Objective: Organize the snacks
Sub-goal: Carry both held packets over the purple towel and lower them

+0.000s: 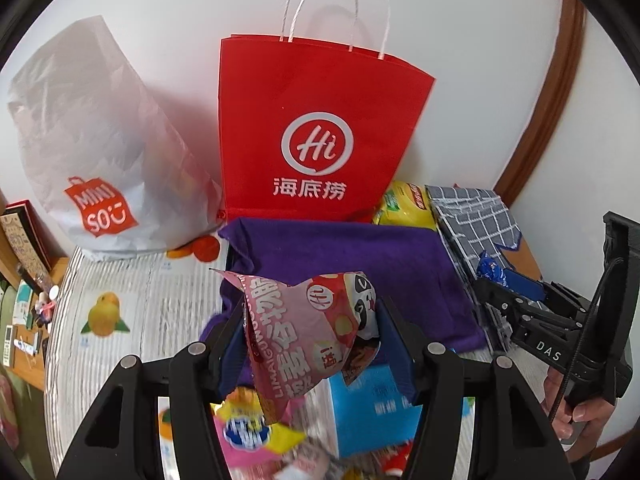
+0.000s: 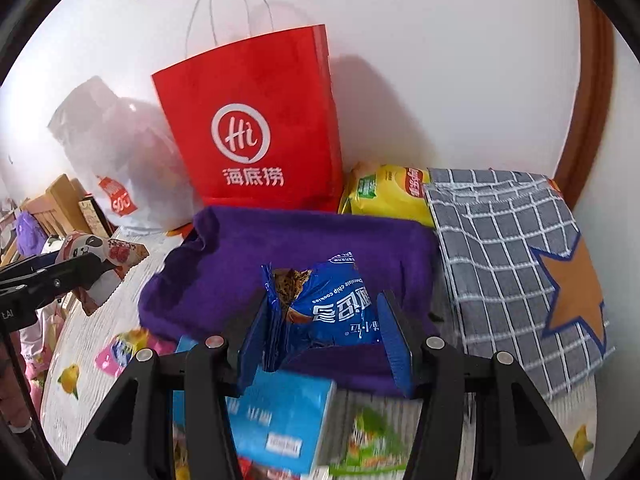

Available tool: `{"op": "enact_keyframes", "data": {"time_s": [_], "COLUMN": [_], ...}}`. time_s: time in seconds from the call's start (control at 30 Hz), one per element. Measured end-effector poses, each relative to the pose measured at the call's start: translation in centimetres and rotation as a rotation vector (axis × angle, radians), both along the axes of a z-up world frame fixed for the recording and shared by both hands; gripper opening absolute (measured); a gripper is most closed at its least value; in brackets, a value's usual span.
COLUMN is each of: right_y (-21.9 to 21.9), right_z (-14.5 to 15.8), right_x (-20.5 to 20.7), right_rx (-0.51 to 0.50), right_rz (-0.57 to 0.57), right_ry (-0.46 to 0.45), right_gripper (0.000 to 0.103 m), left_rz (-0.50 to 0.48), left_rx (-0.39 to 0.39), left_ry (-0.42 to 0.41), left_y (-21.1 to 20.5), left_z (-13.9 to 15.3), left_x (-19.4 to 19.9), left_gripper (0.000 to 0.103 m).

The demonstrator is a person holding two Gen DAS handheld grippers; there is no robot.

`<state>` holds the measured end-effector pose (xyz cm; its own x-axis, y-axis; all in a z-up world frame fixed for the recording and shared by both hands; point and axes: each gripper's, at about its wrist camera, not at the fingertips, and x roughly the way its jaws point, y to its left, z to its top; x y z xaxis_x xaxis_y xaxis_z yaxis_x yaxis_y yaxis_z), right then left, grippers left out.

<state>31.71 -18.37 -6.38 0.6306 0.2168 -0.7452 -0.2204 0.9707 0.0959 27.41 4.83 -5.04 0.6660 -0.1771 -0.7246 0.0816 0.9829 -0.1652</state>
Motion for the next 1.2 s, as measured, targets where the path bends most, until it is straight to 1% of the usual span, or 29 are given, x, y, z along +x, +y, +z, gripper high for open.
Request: {"op": "enact_keyframes", "data": {"time_s": [0.3, 0.4, 0.5, 0.6, 0.63, 0.67, 0.73, 0.8, 0.93, 1.07, 1.2], "right_y": [0.3, 0.2, -0.2, -0.6, -0.7, -0.6, -0.7, -0.7, -0.5, -0.6, -0.8], "right_z": [0.4, 0.0, -1.3, -3.3, -4.3, -4.8, -5.7, -6.3, -7.4, -8.8, -9.2], "right_x": [5.1, 6.6, 7.9, 8.9, 9.6, 9.8, 10.2, 10.5, 10.9, 11.2, 11.4], "right_rx": [-0.002, 0.003, 0.02, 0.045, 0.041, 0.033, 0.016, 0.005, -0.031, -0.041, -0.044], "right_rz": [-0.007, -0.014, -0.022, -0.02, -0.014, -0.01, -0.02, -0.016, -0.018, -0.024, -0.028], "right_ry": [-0.027, -0.031, -0.018, 0.003, 0.036, 0.05, 0.052, 0.068, 0.084, 0.126, 0.135], "right_gripper": [0.053, 0.053, 0.053, 0.053, 0.053, 0.053, 0.053, 0.053, 0.053, 0.053, 0.053], "left_rz": [0.009, 0.01, 0.004, -0.004, -0.007, -0.008, -0.021, -0.013, -0.024, -0.029, -0.04], "left_rx": [0.004, -0.004, -0.017, -0.016, -0.019, -0.021, -0.005, -0.021, -0.024, -0.029, -0.026], "left_ry": [0.009, 0.014, 0.034, 0.061, 0.066, 0.075, 0.106, 0.119, 0.151, 0.169, 0.187], "left_y": [0.5, 0.5, 0.4, 0.2, 0.2, 0.2, 0.0, 0.2, 0.0, -0.1, -0.7], "left_z": [-0.7, -1.3, -2.6, -4.3, -5.0, -5.6, -6.5, -7.3, -8.5, -9.3, -10.0], "left_x": [5.5, 7.1, 8.7, 10.1, 10.5, 10.8, 11.5, 11.7, 12.3, 12.6, 12.8], "left_gripper": [0.058, 0.058, 0.058, 0.058, 0.058, 0.058, 0.058, 0.058, 0.058, 0.058, 0.058]}}
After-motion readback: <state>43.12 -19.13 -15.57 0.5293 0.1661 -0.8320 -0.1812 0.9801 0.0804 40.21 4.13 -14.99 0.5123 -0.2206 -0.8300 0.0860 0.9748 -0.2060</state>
